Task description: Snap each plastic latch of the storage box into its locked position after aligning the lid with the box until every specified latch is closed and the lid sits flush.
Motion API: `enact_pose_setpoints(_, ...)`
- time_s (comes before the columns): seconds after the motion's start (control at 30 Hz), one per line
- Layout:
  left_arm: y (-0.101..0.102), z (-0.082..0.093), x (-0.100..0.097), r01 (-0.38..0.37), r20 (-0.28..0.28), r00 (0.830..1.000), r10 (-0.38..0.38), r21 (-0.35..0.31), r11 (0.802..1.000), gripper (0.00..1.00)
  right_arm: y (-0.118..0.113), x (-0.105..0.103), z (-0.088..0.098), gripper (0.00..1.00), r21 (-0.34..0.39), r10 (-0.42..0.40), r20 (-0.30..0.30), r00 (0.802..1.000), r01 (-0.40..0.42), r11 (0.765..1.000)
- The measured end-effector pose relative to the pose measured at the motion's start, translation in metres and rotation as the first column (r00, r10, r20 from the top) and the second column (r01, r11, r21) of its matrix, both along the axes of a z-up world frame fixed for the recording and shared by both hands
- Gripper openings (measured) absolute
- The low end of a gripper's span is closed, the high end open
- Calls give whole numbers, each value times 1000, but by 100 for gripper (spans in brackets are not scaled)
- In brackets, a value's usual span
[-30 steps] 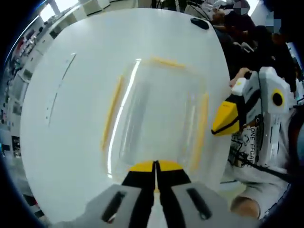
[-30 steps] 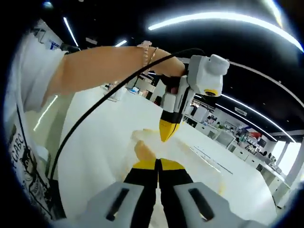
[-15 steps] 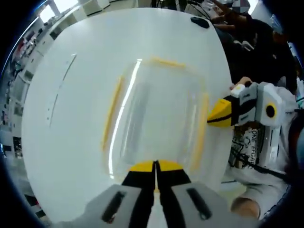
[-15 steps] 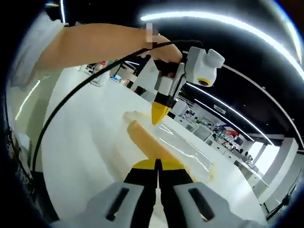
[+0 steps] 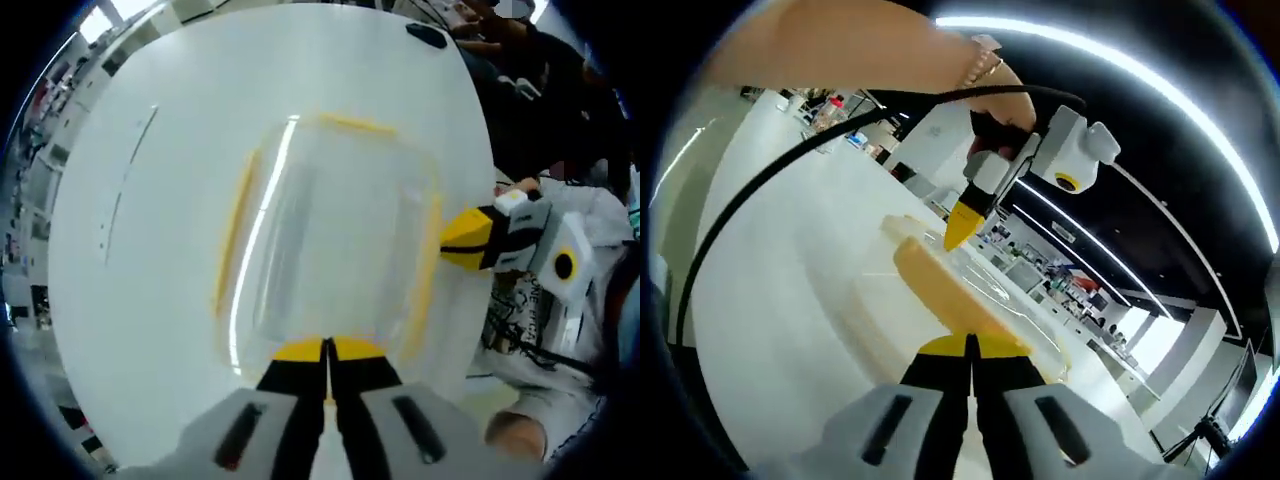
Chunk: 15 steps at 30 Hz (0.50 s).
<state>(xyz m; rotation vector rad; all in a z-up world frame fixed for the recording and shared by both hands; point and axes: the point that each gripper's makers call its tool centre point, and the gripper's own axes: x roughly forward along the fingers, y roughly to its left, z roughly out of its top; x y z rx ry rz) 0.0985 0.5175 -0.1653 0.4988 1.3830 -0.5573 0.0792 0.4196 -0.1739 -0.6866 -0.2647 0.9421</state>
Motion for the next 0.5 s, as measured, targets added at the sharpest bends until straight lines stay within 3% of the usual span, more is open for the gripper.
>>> enact_pose_setpoints(0.5, -4, -4, -7, 8, -12, 1000, -8, 26, 1000, 0, -6, 5, 6, 0, -12, -28, 44, 999, 28, 1000)
